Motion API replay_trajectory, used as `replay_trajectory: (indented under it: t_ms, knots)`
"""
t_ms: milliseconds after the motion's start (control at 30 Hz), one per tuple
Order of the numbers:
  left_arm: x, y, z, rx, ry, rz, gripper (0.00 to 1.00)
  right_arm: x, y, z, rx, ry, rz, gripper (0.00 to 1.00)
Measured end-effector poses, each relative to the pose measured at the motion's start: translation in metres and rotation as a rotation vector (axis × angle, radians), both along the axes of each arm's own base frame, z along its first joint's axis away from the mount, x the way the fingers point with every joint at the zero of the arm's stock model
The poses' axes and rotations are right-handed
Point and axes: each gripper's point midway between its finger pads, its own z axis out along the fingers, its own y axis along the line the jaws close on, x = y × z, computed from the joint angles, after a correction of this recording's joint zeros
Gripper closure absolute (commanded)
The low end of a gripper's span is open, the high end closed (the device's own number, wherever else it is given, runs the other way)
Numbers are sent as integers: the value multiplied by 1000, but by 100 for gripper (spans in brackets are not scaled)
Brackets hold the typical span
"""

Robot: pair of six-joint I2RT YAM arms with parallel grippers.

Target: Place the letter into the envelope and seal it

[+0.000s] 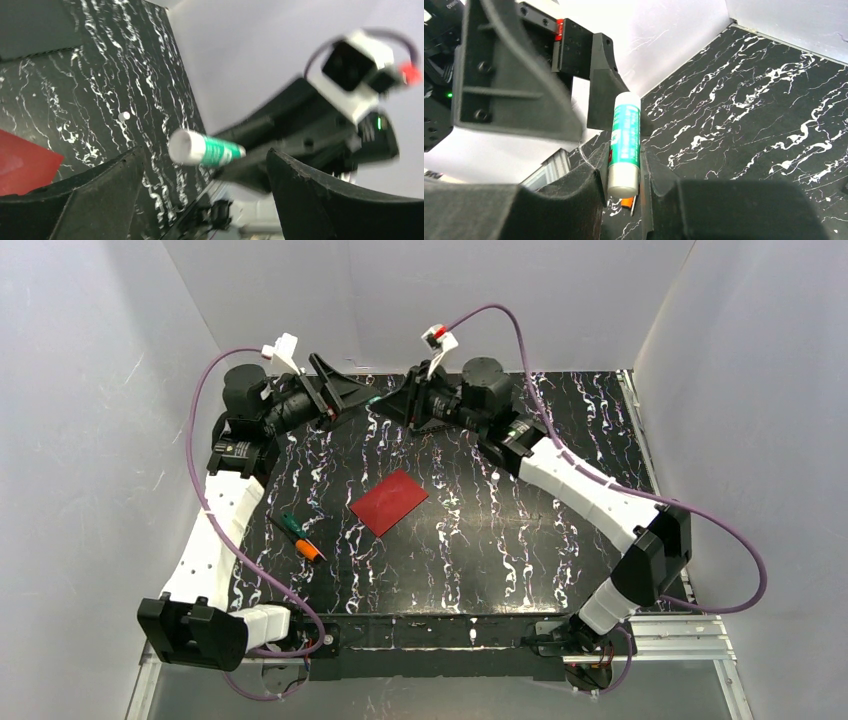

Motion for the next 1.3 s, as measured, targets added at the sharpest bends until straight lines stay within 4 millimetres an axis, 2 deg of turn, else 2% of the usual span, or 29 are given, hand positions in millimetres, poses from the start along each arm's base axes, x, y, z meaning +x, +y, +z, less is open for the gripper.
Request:
replay_trajectory:
  t_ms: [100, 200, 300, 433, 567, 667, 767, 900, 1100, 1200, 1267, 1300]
  knots:
    - [-21, -8, 7, 59, -142, -162, 12, 1, -15, 9, 38, 19, 57, 96]
    - [-43, -18, 20, 48, -232, -307, 14, -3, -33, 21, 96, 28, 120, 96]
    - [-62, -23, 36, 31, -300, -421, 14, -9, -42, 38, 152, 15, 197, 96]
    - [-78, -25, 45, 32, -364, -501, 14, -35, -42, 50, 186, 10, 343, 96]
    - [-79, -26, 55, 14, -357, -518, 16, -59, -42, 60, 199, 11, 471, 96]
    - [-76, -29, 61, -9, -329, -527, 25, -70, -43, 63, 199, 17, 533, 97]
    - [-76, -36, 58, -26, -295, -558, 45, -75, -44, 61, 191, 27, 567, 99]
    - [-83, -46, 52, -44, -258, -640, 64, -78, -43, 56, 173, 39, 603, 99]
    - [-92, -46, 52, -46, -269, -692, 78, -79, -42, 51, 161, 51, 626, 99]
    - [-94, -45, 52, -45, -273, -703, 89, -80, -42, 50, 158, 48, 630, 99]
    - [-94, -45, 52, -43, -276, -705, 100, -80, -42, 49, 154, 47, 629, 99]
    - [-94, -45, 52, -42, -279, -706, 100, -80, -42, 49, 153, 44, 629, 98]
